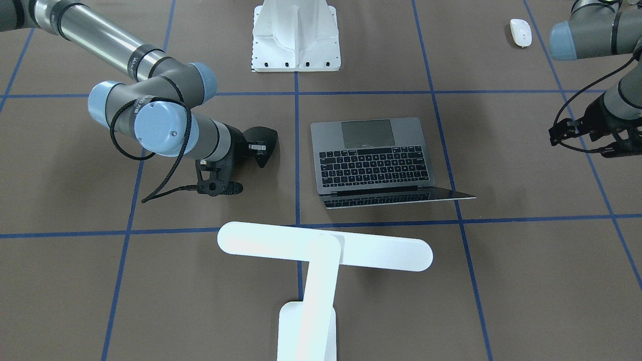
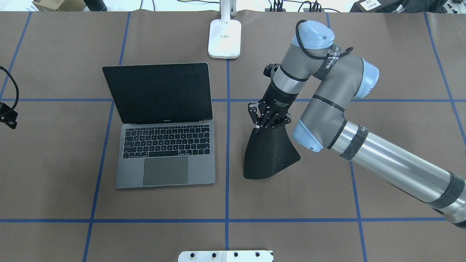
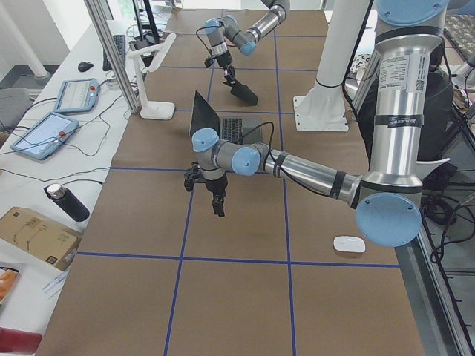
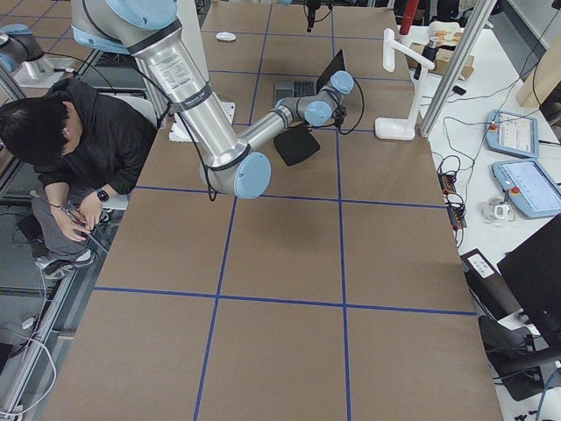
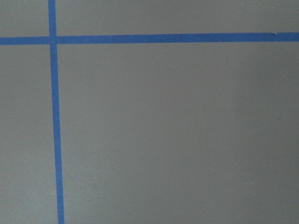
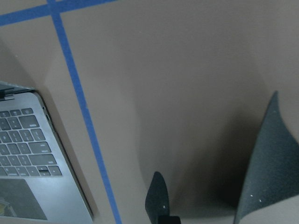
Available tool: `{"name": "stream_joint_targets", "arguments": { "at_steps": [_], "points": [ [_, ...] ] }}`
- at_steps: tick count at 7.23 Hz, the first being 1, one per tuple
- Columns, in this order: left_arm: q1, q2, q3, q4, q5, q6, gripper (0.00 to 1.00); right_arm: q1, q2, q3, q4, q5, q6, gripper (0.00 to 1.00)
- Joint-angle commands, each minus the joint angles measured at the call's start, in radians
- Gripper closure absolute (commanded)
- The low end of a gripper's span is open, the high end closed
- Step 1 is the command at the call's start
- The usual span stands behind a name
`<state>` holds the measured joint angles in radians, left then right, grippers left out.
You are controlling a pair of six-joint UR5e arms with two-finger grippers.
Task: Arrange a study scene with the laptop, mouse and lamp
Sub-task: 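Lower the black object beside the laptop, letting it flatten into a pad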
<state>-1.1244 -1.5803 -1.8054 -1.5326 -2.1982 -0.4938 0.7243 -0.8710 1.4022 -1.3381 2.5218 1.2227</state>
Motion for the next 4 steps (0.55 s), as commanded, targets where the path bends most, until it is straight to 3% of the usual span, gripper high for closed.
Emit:
{"name": "stream_joint_targets", "arguments": {
  "at_steps": [1,4],
  "points": [
    [0.000,0.000,0.011,-0.012,0.000,-0.002,0.00,-0.010,0.040,-0.060,0.023,-0.024,0.014,1.00],
    [0.002,-0.004,0.015,-0.012,0.000,-0.011,0.00,-0.019,0.086,-0.153,0.095,-0.089,0.014,1.00]
  ]
}}
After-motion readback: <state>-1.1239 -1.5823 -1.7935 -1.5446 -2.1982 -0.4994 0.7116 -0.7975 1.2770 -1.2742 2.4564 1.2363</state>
